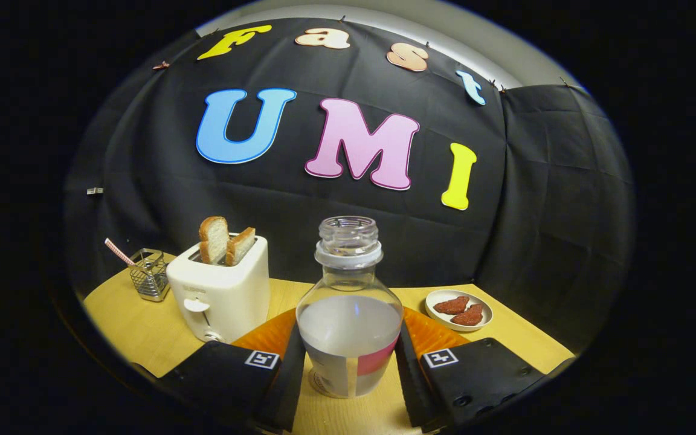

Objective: Take the bottle from table, then pour the juice into the cup, finally place the bottle on the coaster

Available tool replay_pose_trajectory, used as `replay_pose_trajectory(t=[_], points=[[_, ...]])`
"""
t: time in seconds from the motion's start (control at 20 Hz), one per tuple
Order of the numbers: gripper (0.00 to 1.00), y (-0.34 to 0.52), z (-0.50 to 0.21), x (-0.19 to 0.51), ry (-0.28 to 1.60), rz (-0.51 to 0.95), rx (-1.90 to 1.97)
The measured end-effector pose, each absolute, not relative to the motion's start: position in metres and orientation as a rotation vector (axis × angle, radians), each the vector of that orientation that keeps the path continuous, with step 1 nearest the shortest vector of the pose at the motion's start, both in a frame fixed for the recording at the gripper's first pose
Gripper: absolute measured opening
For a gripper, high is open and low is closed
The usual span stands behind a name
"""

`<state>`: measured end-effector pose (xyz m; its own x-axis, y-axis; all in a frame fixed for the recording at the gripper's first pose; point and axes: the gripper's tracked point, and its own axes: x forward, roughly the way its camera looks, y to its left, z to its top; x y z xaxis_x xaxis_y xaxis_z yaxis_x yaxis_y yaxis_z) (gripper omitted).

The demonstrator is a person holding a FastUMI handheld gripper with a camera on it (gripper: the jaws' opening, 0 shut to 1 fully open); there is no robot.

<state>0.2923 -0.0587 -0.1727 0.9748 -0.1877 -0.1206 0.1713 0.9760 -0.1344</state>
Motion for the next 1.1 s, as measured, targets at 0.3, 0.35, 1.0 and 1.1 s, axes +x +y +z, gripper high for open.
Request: replay_pose_trajectory(t=[0.3, 0.35, 1.0, 1.1], points=[[0.71, -0.063, -0.219, 0.327, 0.187, -0.137, -0.091], [0.72, -0.065, -0.226, 0.331, 0.196, -0.138, -0.097], [0.73, -0.081, -0.247, 0.329, 0.208, -0.18, 0.034], [0.75, -0.082, -0.245, 0.329, 0.205, -0.19, 0.025]])
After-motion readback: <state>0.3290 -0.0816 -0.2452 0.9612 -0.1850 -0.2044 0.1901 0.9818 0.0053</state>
